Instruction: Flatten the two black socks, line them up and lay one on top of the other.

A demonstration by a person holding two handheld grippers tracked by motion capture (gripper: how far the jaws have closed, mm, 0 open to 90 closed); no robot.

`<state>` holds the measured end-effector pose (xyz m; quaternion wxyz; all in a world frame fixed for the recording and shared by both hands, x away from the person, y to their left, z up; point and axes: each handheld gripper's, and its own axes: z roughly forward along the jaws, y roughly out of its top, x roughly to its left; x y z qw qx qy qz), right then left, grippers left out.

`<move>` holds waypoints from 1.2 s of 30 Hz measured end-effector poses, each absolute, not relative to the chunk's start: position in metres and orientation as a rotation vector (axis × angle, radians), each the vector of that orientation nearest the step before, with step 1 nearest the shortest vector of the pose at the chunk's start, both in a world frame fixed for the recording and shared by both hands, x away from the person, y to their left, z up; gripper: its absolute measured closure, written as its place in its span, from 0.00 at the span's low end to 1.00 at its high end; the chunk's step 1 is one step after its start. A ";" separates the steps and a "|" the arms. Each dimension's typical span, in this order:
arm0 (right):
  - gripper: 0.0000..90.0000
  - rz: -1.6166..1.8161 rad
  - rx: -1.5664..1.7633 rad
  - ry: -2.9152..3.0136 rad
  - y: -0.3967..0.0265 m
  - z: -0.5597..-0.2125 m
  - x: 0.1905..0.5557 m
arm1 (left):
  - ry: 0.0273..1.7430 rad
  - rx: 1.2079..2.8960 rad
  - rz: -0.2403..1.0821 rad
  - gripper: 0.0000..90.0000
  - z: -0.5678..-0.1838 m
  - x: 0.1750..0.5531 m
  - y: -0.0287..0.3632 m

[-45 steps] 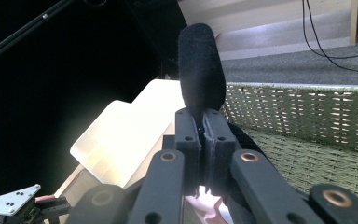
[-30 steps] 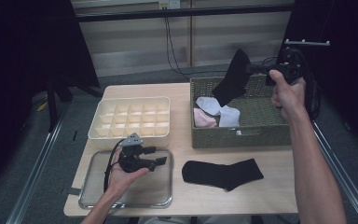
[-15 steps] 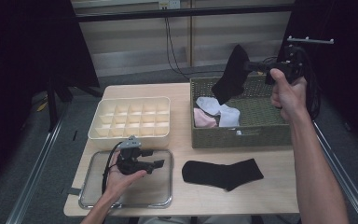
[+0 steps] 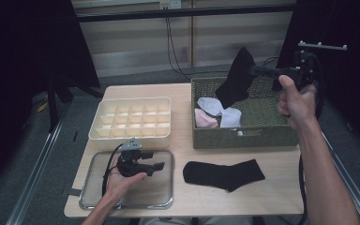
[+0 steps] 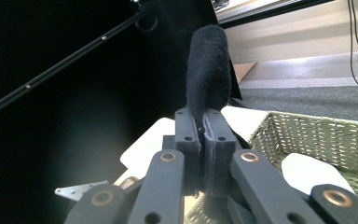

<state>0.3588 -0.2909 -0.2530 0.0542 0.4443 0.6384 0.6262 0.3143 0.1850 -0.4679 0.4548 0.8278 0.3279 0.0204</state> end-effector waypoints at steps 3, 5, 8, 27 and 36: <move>0.95 1.901 1.333 1.951 -0.290 -0.252 0.352 | 0.811 2.044 0.051 0.32 -0.468 0.315 0.185; 0.95 1.910 1.317 1.956 -0.289 -0.250 0.346 | 0.816 2.042 0.050 0.32 -0.469 0.315 0.185; 0.95 1.922 1.293 1.964 -0.287 -0.248 0.337 | 0.819 2.042 0.050 0.32 -0.470 0.316 0.185; 0.95 1.933 1.206 2.005 -0.272 -0.258 0.279 | 0.816 2.046 0.056 0.32 -0.469 0.315 0.185; 0.95 1.954 1.203 2.037 -0.268 -0.281 0.258 | 0.817 2.041 0.055 0.32 -0.468 0.315 0.184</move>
